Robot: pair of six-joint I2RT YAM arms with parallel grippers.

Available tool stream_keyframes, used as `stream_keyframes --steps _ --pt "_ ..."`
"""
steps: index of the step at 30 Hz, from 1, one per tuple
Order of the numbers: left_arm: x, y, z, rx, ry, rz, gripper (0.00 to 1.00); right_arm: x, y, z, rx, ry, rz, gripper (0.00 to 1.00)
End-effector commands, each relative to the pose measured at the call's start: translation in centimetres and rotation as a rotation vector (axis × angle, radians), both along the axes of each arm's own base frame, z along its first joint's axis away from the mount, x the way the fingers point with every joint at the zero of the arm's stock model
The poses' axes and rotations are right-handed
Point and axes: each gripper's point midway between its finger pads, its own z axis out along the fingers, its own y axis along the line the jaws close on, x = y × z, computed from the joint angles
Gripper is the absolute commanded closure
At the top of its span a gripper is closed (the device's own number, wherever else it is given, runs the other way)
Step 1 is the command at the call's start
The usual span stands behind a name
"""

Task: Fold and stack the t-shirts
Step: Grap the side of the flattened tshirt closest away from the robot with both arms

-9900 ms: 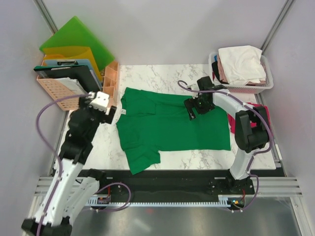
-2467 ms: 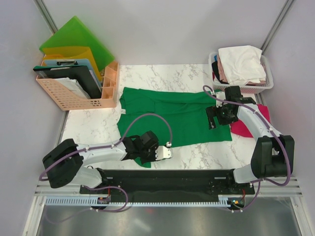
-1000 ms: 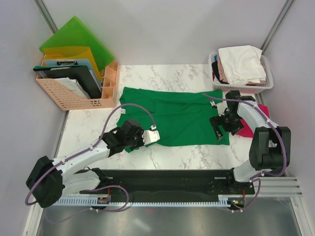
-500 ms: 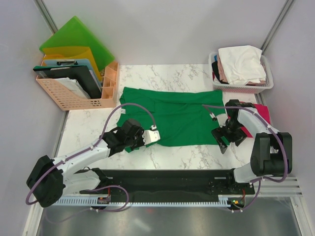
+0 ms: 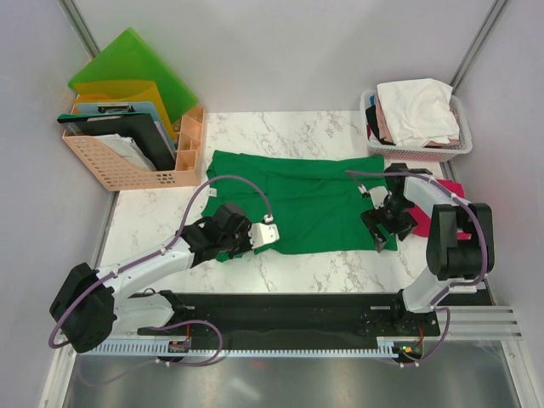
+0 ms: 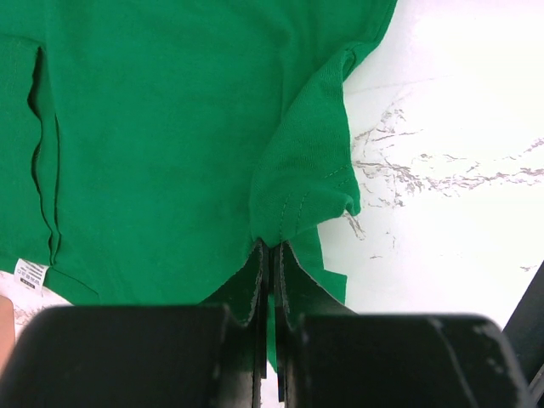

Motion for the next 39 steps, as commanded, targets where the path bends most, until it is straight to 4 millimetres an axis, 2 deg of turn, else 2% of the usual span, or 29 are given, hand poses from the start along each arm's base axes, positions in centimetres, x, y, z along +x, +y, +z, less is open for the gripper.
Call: stream_keyframes --steps 1,5,6,8,13,14,15,17,18,24,29,33,36,39 --pt "1.0 -1.2 1.4 -0.044 -0.042 -0.023 0.98 2.1 0.2 -1.0 0.006 -0.033 -0.012 0.11" --pt "1.0 -1.0 1.6 -0.040 -0.050 -0.020 0.98 2.2 0.2 -1.8 0.008 -0.021 -0.016 0.17" --pt "1.0 -1.0 1.6 -0.040 -0.054 -0.021 0.98 2.1 0.2 -1.9 0.007 -0.021 -0.016 0.25" --pt "1.0 -0.9 1.5 -0.035 -0.053 -0.021 0.98 2.0 0.1 -1.9 0.005 -0.021 -0.016 0.30" --pt "1.0 -0.9 1.5 -0.036 -0.050 -0.021 0.98 2.0 0.2 -1.6 0.005 -0.033 -0.015 0.54" --pt "1.0 -1.0 1.6 -0.038 -0.050 -0.021 0.98 1.9 0.1 -1.6 0.004 -0.033 -0.018 0.62" --pt "0.9 -1.0 1.5 -0.039 -0.047 -0.021 0.98 2.0 0.1 -1.5 0.002 -0.037 -0.018 0.74" --pt "0.9 -1.0 1.3 -0.036 -0.041 -0.019 0.98 1.7 0.1 -1.5 0.001 -0.031 -0.016 0.84" --pt "0.9 -1.0 1.3 -0.037 -0.039 -0.017 0.98 1.8 0.1 -1.3 -0.001 -0.039 -0.016 1.00" --pt "1.1 -0.6 0.5 -0.035 -0.057 0.010 0.98 1.8 0.3 0.1 0.017 -0.065 -0.012 1.00" --pt "2.5 -0.3 0.1 -0.019 -0.093 0.041 0.98 3.4 1.3 2.5 0.071 -0.138 -0.026 1.00" --pt "3.5 -0.7 0.9 -0.041 -0.113 0.065 0.98 4.7 1.9 3.9 0.106 -0.192 -0.032 1.00" --pt "4.7 -1.0 2.2 -0.084 -0.157 0.098 0.98 6.3 2.8 4.7 0.151 -0.264 -0.046 1.00" --pt "6.6 -0.3 3.3 -0.106 -0.186 0.149 0.98 8.1 3.5 5.4 0.191 -0.336 -0.062 1.00"
